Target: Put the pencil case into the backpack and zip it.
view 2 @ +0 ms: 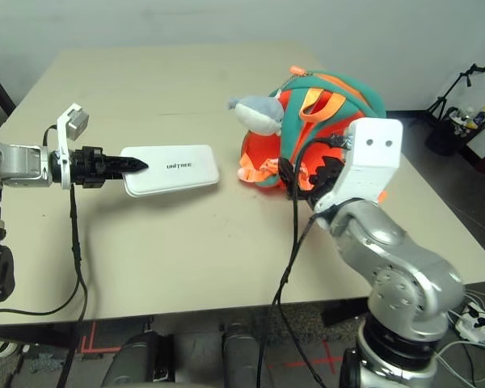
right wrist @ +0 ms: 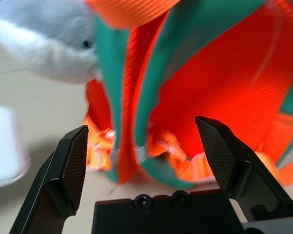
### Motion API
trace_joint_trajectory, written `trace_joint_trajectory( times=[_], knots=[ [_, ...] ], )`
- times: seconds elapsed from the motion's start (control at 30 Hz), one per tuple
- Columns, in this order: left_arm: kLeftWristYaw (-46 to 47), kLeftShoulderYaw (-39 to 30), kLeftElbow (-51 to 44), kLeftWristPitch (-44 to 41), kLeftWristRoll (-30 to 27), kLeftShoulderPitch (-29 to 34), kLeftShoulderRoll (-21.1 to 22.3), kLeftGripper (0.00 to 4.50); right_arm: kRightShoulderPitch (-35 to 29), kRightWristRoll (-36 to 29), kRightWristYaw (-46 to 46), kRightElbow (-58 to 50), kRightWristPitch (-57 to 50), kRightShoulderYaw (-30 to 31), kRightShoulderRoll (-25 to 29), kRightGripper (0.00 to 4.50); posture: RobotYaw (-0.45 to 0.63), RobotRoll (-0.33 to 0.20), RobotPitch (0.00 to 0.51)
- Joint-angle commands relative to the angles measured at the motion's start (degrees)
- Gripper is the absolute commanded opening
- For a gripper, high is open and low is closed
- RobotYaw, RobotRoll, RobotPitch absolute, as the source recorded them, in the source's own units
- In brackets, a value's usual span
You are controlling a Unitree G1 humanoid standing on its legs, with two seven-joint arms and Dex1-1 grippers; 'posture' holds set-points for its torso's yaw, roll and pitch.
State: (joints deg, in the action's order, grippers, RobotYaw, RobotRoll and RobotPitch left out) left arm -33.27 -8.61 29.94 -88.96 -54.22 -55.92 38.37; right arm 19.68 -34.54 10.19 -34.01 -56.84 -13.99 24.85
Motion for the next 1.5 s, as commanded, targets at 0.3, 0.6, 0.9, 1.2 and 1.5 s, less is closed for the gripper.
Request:
trace_joint_trajectory(
  times=[0.3, 0.6, 0.9, 1.2, 1.5],
  knots=[
    [-5.74, -5.12, -4.90, -1.03, 1.30, 0.17, 5.69, 1.41, 6.31, 10.66, -7.52, 15.10, 10.91, 5.88, -1.90, 4.50, -0.06, 0.000, 0.036],
    [0.16, -14.27, -17.64, -3.54, -6.29, 11.00, 1.93, 1.41, 9.78, 15.79, -12.20, 23.54, 13.20, 6.07, -0.39, 4.50, 0.02, 0.000, 0.075],
    [7.08, -17.19, -19.02, -3.54, -11.09, 12.89, -0.92, 1.41, 13.99, 19.78, -12.40, 30.96, 16.55, 4.71, -0.36, 3.06, 0.02, 0.000, 0.071],
    [7.54, -15.61, -16.59, -3.54, -11.26, 10.41, -1.09, 1.41, 12.69, 18.62, -13.68, 25.24, 11.21, 2.71, -0.40, 0.26, -0.02, 0.000, 0.067],
    [5.75, -13.83, -13.48, -3.29, -8.60, 7.92, -1.50, 1.41, 12.93, 0.95, -25.76, 7.77, -14.73, -6.83, 8.00, 0.15, -0.08, 0.000, 0.073]
  ],
)
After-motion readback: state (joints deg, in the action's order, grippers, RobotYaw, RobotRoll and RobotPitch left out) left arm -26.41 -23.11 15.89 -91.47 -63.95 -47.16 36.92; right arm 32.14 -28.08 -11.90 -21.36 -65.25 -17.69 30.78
